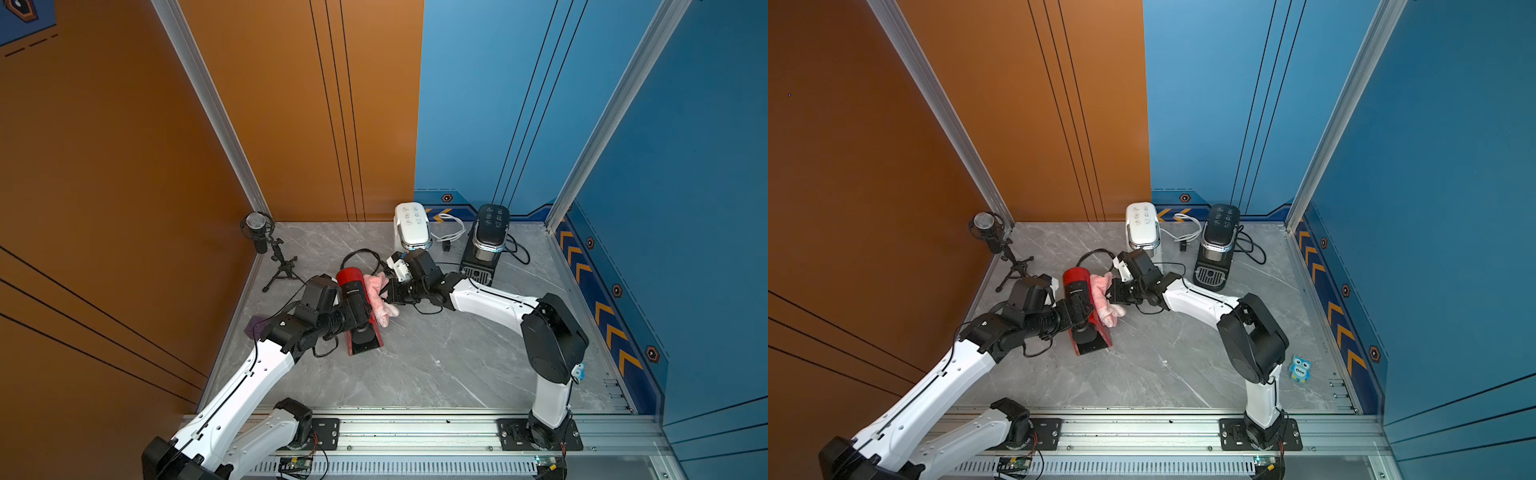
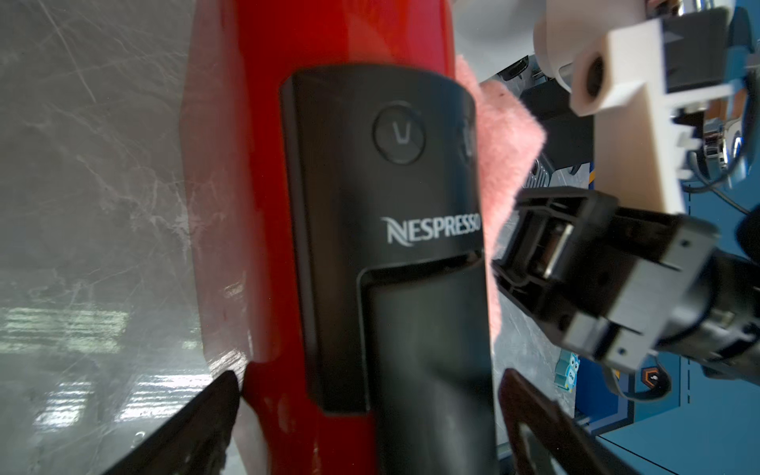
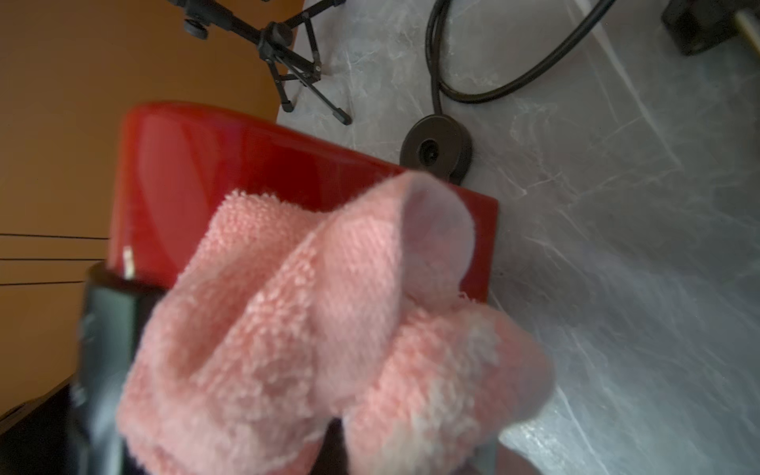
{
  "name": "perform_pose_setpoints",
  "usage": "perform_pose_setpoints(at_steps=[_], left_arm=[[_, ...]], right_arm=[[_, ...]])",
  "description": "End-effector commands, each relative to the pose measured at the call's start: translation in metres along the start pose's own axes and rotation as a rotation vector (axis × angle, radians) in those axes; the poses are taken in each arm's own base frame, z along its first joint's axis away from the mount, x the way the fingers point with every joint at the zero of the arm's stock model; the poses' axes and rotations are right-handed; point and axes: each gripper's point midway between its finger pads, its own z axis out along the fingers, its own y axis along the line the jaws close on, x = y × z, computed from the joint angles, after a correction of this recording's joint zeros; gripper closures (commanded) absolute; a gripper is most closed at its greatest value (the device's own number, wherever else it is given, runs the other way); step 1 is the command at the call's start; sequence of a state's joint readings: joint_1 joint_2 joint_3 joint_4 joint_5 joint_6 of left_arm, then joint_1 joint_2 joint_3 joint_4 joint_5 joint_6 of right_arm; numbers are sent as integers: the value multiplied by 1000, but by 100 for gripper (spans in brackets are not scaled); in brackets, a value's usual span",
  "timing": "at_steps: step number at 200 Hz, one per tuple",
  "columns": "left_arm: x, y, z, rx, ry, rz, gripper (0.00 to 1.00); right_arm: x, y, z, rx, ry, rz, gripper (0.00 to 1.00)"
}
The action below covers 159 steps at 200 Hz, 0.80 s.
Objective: Wipe the surface of a coffee machine
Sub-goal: Wipe the dirt from the surface of the coffee machine.
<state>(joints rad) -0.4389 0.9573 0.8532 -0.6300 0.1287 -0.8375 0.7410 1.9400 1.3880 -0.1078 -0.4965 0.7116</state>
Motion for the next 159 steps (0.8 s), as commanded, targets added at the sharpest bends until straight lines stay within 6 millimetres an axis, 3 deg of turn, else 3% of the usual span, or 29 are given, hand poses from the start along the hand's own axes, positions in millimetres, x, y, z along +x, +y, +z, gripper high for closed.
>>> perform_pose_setpoints(at_steps=[1, 22, 45, 95, 159], left_arm=[[8, -4, -1, 17, 13, -9, 2], [15, -6, 6, 28, 32, -8, 1], [18, -7, 11, 42, 30, -9, 1], [12, -20, 10, 93, -11, -15, 1], [10, -21, 14, 121, -55, -54, 1]], right_arm=[[5, -20, 21, 12, 50, 40, 100], [12, -26, 30, 22, 70, 51, 100], [11, -27, 24, 33, 60, 54, 100], [-18, -6, -8, 58, 16, 33, 100], [-44, 19, -19, 63, -13, 3, 100]])
